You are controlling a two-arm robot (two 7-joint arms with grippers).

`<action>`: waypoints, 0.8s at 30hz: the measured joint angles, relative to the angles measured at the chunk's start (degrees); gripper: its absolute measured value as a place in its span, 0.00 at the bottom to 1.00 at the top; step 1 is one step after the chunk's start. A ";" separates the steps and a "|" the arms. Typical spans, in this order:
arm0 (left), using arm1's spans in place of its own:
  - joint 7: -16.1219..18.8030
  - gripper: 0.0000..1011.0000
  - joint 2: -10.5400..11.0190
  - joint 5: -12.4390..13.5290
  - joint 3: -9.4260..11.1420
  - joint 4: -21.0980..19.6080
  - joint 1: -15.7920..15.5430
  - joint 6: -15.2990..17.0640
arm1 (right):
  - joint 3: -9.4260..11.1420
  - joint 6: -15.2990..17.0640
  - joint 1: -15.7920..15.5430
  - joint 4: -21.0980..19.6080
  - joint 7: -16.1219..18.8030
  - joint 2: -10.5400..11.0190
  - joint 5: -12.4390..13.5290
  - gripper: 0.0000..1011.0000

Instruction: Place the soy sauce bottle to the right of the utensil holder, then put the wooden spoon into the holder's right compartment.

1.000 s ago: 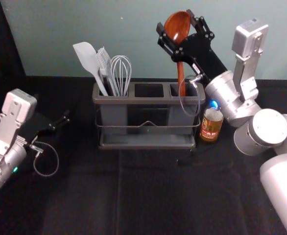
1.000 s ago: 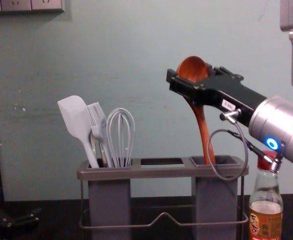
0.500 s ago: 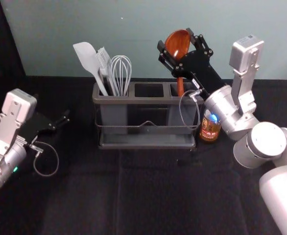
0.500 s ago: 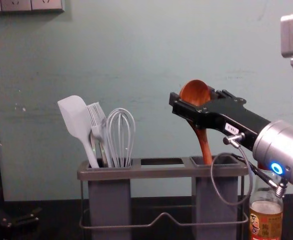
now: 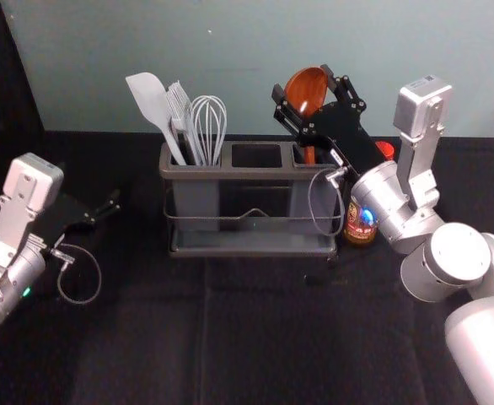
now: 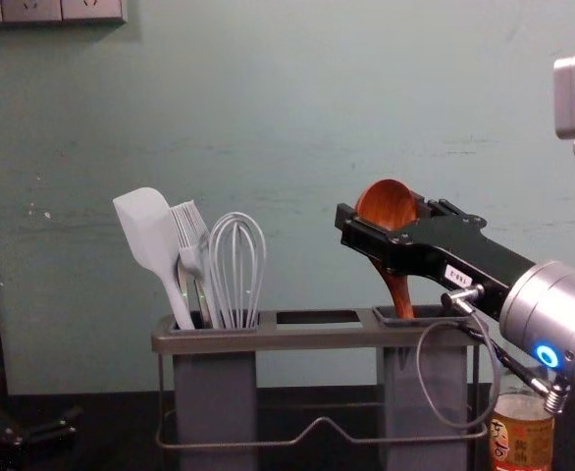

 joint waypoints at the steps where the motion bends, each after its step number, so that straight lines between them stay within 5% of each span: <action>1: 0.00 0.99 0.00 0.00 0.00 0.00 0.00 0.00 | 0.01 0.00 -0.01 0.03 0.00 0.00 0.00 0.83; 6: 0.00 0.99 0.00 0.01 0.00 0.00 0.00 0.00 | 0.06 0.00 -0.19 0.16 0.02 0.02 0.00 0.83; 13: 0.00 0.99 0.00 0.00 0.00 0.00 0.00 0.00 | 0.22 -0.01 -0.17 0.17 0.06 -0.09 0.24 0.99; 24: 0.00 0.99 0.00 0.00 0.00 0.00 0.00 0.00 | 0.71 0.83 -0.69 -3.27 -0.09 0.26 0.50 0.99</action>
